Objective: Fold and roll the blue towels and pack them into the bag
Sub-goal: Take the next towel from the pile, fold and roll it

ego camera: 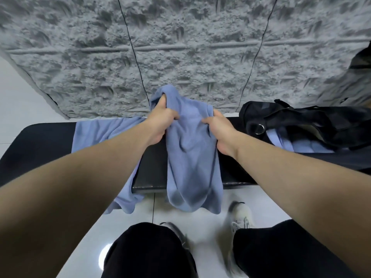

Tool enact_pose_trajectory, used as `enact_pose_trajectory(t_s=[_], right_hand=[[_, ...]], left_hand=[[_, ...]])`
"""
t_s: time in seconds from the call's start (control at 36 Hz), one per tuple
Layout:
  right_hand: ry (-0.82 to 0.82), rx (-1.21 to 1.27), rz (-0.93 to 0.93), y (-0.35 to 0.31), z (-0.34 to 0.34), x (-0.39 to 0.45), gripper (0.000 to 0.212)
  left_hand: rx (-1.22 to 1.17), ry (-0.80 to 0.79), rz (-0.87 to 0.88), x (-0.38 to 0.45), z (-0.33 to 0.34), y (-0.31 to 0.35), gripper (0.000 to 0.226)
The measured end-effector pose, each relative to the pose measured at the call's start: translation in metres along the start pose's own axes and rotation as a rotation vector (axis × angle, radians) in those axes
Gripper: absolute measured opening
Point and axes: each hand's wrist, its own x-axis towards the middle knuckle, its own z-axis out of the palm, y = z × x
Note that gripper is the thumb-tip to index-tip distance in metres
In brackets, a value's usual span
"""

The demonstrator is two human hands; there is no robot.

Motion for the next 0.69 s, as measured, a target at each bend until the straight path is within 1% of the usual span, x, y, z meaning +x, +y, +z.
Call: enact_pose_trajectory(t_s=[0.06,0.11,0.25,0.31,0.39,0.42,0.47,0.53,0.56,0.58,0.64,0.67,0.69], right_hand=[[0.011,-0.006,-0.032,-0.003,0.001,0.011,0.039],[0.024,0.002,-0.071,-0.008,0.002,0.026,0.043],[0.042,0.008,-0.16,-0.022,0.002,0.063,0.045],[0.054,-0.002,-0.163,-0.026,0.001,0.077,0.044],[0.062,-0.091,-0.125,-0.025,0.003,0.096,0.038],[0.072,-0.135,-0.097,-0.025,0.004,0.098,0.035],[0.108,-0.204,-0.053,-0.018,0.004,0.108,0.029],[0.145,-0.259,-0.009,-0.011,0.002,0.114,0.021],[0.148,-0.288,0.015,-0.006,0.0,0.117,0.018],[0.154,-0.323,0.049,-0.003,-0.001,0.116,0.018],[0.187,-0.365,0.097,0.004,-0.004,0.116,0.023],[0.206,-0.367,0.108,0.008,-0.005,0.118,0.026],[0.218,-0.377,0.118,0.008,-0.004,0.114,0.028]], left_hand=[[0.213,-0.021,0.034,0.014,-0.003,0.002,0.074],[0.33,-0.024,0.069,0.029,-0.003,0.006,0.075],[0.322,0.029,0.121,0.071,-0.001,0.014,0.072],[0.258,0.041,0.089,0.083,0.001,0.016,0.057],[0.155,0.083,-0.028,0.095,0.003,0.013,0.027],[0.14,0.088,-0.064,0.098,0.004,0.01,0.022],[0.16,0.087,-0.121,0.104,0.005,0.003,0.021],[0.256,0.084,-0.167,0.109,0.005,-0.006,0.025],[0.329,0.08,-0.172,0.109,0.005,-0.011,0.02],[0.411,0.082,-0.169,0.109,0.004,-0.016,0.013],[0.575,0.087,-0.167,0.106,0.002,-0.024,0.011],[0.627,0.083,-0.164,0.104,0.0,-0.029,0.019],[0.653,0.086,-0.156,0.104,-0.002,-0.035,0.031]])
